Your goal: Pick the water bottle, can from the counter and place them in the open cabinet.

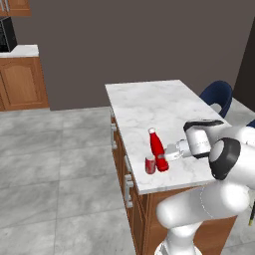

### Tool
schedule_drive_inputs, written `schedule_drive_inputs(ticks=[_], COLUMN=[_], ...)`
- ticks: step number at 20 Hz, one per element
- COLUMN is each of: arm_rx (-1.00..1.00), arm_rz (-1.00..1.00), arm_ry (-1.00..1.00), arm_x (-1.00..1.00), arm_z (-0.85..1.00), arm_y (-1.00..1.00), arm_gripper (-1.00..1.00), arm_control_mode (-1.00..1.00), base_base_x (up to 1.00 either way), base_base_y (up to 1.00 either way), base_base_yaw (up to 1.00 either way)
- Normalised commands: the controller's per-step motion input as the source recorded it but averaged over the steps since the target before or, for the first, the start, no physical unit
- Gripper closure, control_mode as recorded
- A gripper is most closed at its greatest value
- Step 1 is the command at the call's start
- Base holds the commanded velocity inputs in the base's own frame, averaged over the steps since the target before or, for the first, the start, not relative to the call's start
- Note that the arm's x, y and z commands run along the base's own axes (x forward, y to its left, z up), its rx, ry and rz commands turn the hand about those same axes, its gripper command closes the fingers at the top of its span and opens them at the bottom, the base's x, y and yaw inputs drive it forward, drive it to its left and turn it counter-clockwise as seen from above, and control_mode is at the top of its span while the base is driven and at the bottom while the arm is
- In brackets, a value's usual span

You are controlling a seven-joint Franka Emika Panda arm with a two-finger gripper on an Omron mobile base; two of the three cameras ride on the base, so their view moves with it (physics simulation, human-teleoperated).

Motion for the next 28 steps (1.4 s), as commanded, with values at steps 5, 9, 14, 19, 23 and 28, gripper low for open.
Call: schedule_drive_inputs(ticks=[5, 9, 14, 19, 23, 28], arm_rx=[0.08, 0.09, 0.09, 0.10, 0.12, 0.06], arm_rz=[0.00, 0.00, 0.01, 0.01, 0.00, 0.00], arm_ry=[0.00, 0.00, -0.02, -0.08, 0.00, 0.00], arm_x=[-0.09, -0.26, -0.22, -0.14, -0.01, -0.13], arm_z=[0.01, 0.15, 0.38, 0.76, 0.93, 0.75], arm_y=[-0.10, -0.36, -0.22, -0.10, -0.05, 0.00], arm_gripper=[1.00, 1.00, 1.00, 1.00, 1.00, 1.00], arm_control_mode=[-1.00, -1.00, -1.00, -1.00, -1.00, -1.00], base_base_x=[0.00, 0.00, 0.00, 0.00, 0.00, 0.00], base_base_y=[0.00, 0.00, 0.00, 0.00, 0.00, 0.00], base_base_yaw=[0.00, 0.00, 0.00, 0.00, 0.00, 0.00])
